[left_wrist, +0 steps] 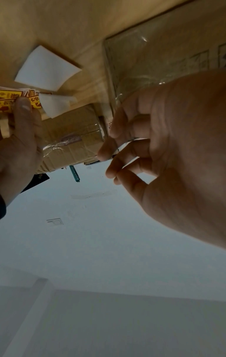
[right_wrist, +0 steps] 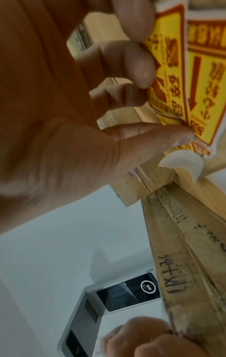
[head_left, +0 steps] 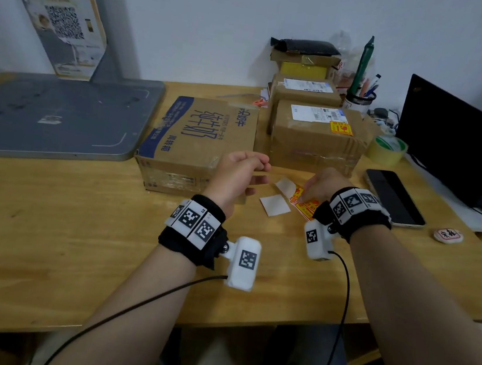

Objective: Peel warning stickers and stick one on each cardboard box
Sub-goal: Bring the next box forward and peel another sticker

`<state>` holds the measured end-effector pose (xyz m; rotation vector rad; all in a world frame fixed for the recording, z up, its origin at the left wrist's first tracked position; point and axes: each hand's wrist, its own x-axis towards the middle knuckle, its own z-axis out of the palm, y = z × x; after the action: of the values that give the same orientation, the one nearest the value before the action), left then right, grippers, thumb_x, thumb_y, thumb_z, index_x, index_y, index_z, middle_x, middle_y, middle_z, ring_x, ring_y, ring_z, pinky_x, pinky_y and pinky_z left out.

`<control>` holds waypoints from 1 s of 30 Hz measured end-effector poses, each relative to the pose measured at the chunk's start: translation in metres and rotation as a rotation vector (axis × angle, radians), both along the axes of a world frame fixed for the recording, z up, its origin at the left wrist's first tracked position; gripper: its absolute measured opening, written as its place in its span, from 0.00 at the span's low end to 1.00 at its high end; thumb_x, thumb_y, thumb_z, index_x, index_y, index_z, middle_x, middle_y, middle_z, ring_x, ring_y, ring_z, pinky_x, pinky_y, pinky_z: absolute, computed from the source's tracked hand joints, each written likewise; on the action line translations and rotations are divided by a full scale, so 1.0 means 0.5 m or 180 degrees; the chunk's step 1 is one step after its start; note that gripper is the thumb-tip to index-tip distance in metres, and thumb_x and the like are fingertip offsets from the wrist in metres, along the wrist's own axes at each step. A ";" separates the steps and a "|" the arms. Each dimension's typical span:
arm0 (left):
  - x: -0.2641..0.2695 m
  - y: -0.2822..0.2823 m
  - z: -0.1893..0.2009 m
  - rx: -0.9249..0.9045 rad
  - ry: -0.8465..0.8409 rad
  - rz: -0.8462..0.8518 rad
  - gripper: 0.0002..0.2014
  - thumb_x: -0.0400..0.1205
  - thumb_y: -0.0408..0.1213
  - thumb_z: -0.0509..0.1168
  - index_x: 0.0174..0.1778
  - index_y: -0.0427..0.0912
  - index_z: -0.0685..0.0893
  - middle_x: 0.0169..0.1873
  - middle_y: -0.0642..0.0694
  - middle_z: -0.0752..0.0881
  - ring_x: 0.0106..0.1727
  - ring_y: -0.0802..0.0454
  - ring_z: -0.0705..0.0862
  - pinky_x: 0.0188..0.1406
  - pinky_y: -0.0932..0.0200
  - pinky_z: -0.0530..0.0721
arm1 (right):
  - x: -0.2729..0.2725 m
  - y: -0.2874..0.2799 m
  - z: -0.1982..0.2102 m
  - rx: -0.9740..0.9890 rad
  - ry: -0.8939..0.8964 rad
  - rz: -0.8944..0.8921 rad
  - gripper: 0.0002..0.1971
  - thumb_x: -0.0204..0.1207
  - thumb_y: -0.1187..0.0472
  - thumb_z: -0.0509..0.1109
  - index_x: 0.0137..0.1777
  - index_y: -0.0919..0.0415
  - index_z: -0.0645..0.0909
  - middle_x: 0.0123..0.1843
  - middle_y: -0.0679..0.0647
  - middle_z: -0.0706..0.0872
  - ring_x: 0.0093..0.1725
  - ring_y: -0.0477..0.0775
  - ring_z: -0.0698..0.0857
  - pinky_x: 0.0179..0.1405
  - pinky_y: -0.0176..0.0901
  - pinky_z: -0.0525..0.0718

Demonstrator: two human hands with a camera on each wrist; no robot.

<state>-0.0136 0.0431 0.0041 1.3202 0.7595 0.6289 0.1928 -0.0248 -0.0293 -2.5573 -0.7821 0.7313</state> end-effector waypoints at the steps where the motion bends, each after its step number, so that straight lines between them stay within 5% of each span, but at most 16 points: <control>1: 0.000 0.000 0.000 0.0003 -0.0007 0.0008 0.12 0.85 0.28 0.60 0.45 0.46 0.87 0.38 0.51 0.89 0.41 0.49 0.88 0.36 0.57 0.78 | 0.002 0.002 -0.002 -0.0016 -0.0007 0.0013 0.23 0.68 0.60 0.88 0.61 0.68 0.90 0.59 0.64 0.91 0.59 0.64 0.90 0.65 0.60 0.87; 10: 0.002 -0.001 -0.004 -0.0034 -0.0031 0.0017 0.13 0.84 0.27 0.60 0.44 0.46 0.87 0.38 0.50 0.88 0.40 0.49 0.87 0.36 0.56 0.77 | 0.019 0.018 -0.017 -0.0166 -0.0127 0.0119 0.28 0.65 0.52 0.89 0.59 0.69 0.88 0.55 0.61 0.91 0.54 0.63 0.90 0.58 0.55 0.90; 15: -0.002 0.003 -0.003 -0.0052 -0.0040 0.0030 0.13 0.85 0.27 0.60 0.44 0.46 0.87 0.38 0.49 0.89 0.41 0.48 0.88 0.34 0.57 0.77 | 0.016 0.029 -0.014 -0.0368 -0.0204 0.0243 0.23 0.63 0.47 0.89 0.38 0.65 0.84 0.37 0.58 0.86 0.34 0.56 0.84 0.32 0.43 0.79; 25: -0.005 0.008 -0.004 -0.0034 -0.0017 0.0024 0.12 0.85 0.28 0.60 0.45 0.46 0.86 0.38 0.50 0.89 0.40 0.50 0.88 0.34 0.57 0.78 | 0.019 0.036 -0.005 -0.0406 -0.0289 0.0343 0.20 0.63 0.52 0.90 0.33 0.65 0.83 0.34 0.58 0.87 0.32 0.56 0.85 0.32 0.46 0.81; 30: -0.005 0.005 -0.002 -0.0045 -0.0013 0.0017 0.12 0.85 0.27 0.60 0.46 0.45 0.86 0.38 0.50 0.89 0.37 0.51 0.87 0.33 0.58 0.77 | 0.022 0.044 -0.004 -0.0574 -0.0418 0.0382 0.25 0.57 0.44 0.90 0.35 0.65 0.86 0.41 0.63 0.93 0.39 0.61 0.91 0.45 0.54 0.91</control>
<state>-0.0163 0.0457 0.0032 1.3040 0.7630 0.6294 0.2039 -0.0026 -0.0311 -2.7623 -0.9587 0.7047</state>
